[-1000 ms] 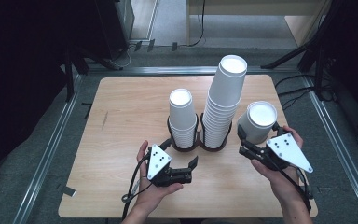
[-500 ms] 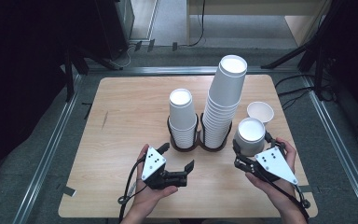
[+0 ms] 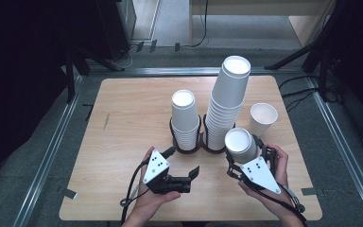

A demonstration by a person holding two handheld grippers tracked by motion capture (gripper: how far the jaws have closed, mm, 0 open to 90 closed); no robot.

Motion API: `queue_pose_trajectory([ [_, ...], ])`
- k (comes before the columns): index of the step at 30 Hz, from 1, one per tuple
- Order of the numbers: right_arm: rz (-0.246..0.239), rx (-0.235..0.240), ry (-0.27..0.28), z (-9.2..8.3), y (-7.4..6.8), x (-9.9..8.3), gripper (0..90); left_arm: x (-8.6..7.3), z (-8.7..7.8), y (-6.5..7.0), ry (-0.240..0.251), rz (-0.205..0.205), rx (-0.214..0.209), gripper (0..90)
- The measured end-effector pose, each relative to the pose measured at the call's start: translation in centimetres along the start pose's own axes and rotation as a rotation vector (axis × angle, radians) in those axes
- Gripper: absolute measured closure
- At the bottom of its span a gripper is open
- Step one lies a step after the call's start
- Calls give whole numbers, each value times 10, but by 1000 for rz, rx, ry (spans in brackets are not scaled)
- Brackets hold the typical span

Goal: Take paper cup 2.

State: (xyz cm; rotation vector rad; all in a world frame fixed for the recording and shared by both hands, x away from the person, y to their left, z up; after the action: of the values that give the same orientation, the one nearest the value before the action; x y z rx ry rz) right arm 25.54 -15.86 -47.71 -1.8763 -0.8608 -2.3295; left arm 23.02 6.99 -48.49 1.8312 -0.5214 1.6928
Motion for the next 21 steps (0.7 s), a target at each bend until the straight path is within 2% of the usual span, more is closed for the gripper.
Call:
queue_pose_trajectory([
  [6, -78, 25, -5, 1, -13, -4, 144, -1, 1, 4, -13, 0, -32, 15],
  [15, -173, 58, 1, 1, -27, -9, 142, -2, 2, 6, -18, 0, -43, 15],
  [21, -236, 84, 3, 1, -37, -12, 142, -1, 1, 8, -13, -11, -70, 15],
])
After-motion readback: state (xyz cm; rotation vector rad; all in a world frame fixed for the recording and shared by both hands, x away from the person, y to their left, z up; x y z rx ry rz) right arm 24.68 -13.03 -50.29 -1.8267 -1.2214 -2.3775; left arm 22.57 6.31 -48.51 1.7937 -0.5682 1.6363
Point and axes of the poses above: each handheld gripper's, and its own axes: z roughly forward along the jaws, x roughly out of its top, y roughly to its right, the point moved 4 cm from there along z, roughly forward along the jaws, and after that the axes turned 14 degrees about y, right-handed, at the moved point
